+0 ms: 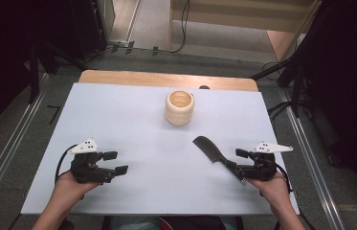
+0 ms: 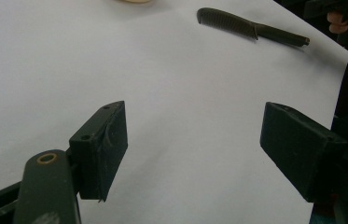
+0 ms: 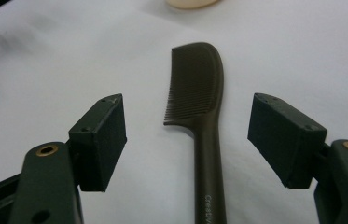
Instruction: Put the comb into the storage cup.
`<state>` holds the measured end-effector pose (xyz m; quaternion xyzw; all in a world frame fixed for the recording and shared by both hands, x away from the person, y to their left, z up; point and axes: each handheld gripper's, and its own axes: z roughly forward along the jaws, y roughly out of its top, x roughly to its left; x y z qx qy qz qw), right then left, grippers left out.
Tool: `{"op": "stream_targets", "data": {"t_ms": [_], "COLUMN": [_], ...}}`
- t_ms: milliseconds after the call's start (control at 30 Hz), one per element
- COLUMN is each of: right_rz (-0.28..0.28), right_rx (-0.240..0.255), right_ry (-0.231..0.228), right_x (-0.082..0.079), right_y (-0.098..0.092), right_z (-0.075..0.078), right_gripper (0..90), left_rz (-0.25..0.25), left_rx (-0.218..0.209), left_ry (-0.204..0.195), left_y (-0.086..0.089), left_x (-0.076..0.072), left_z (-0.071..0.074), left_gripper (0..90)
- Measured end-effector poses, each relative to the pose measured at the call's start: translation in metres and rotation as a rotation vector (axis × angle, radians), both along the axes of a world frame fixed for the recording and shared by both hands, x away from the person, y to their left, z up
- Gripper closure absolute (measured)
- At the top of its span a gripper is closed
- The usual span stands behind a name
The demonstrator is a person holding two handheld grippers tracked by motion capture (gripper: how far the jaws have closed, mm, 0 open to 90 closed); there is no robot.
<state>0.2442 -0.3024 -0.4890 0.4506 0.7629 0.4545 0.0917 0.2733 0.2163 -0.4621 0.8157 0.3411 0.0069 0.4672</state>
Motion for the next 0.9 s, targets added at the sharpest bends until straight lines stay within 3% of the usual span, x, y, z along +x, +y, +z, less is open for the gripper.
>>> {"op": "stream_targets", "data": {"t_ms": [333, 567, 900], "right_rz": [-0.014, -0.011, 0.002], "right_rx": [-0.059, -0.074, -0.098], "right_ry": [0.045, 0.073, 0.077], "right_x": [-0.002, -0.002, 0.0], "right_y": [-0.003, -0.003, -0.001], "right_z": [-0.009, -0.016, -0.025], "right_gripper": [31.3, 37.0, 48.7], "left_rz": [-0.015, -0.015, -0.015], "left_rx": [0.001, 0.001, 0.0], "left_ry": [0.001, -0.002, -0.003], "left_y": [-0.004, -0.007, -0.008], "left_x": [0.006, 0.009, 0.01], "left_z": [0.0, 0.0, 0.0], "left_gripper": [24.2, 24.2, 24.2]}}
